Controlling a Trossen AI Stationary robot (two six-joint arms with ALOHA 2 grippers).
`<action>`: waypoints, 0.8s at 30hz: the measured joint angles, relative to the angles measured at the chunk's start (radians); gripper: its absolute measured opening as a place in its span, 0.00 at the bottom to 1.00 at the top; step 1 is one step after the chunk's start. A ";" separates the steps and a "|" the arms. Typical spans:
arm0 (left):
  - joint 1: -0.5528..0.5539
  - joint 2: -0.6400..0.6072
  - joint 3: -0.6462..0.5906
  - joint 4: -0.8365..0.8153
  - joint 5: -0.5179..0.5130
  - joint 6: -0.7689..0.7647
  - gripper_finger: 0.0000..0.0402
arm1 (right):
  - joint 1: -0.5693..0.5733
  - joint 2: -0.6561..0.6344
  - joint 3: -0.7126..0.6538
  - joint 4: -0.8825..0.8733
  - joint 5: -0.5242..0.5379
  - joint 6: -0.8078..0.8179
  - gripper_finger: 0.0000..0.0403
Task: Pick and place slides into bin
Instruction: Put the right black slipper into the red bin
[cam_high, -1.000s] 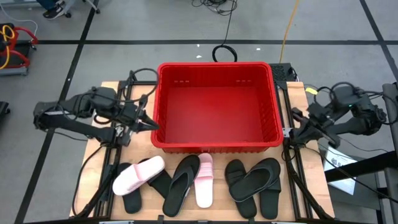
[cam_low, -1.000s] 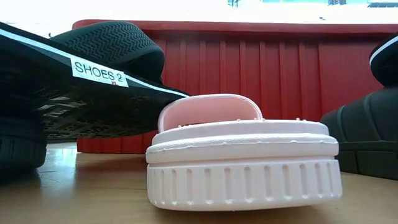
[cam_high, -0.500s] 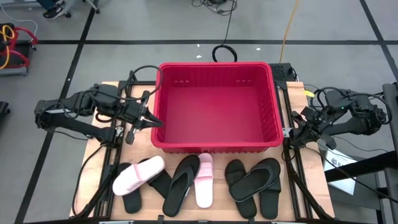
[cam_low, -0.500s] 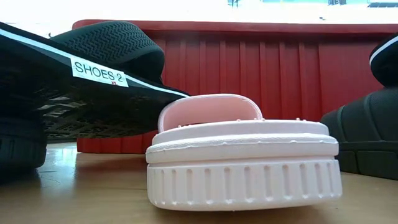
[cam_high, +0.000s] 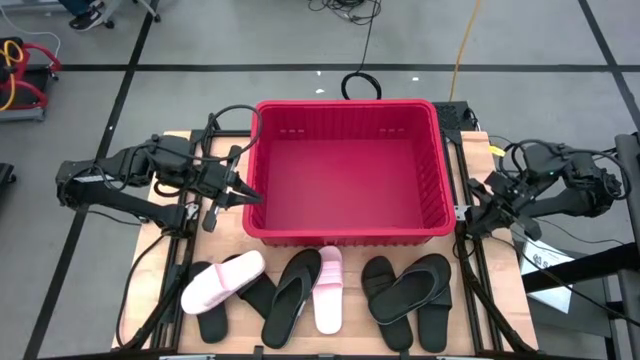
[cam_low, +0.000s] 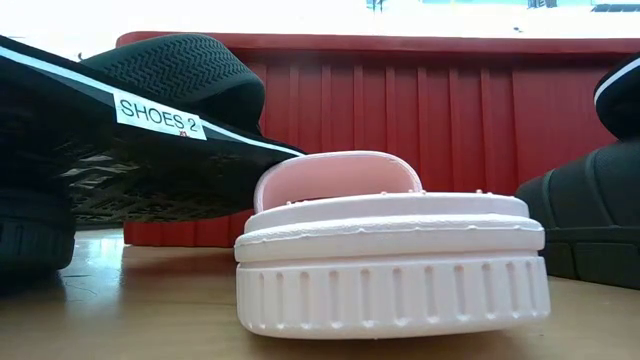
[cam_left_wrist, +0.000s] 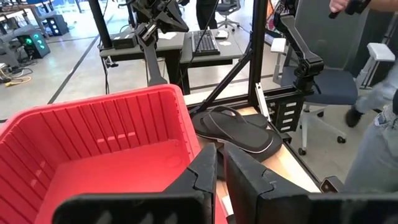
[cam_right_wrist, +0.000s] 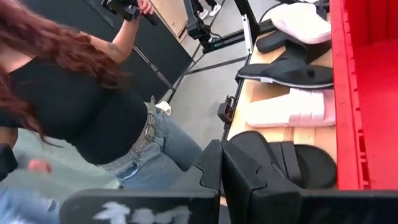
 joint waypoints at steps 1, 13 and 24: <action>0.000 0.000 0.000 0.000 0.000 0.005 0.08 | 0.000 0.000 0.000 -0.009 -0.011 0.007 0.00; 0.000 0.000 0.000 0.000 0.000 0.006 0.08 | 0.000 0.000 -0.001 -0.287 -0.019 0.254 0.00; 0.000 0.000 0.000 0.000 0.000 0.007 0.08 | 0.000 0.013 -0.053 -0.295 -0.069 0.368 0.00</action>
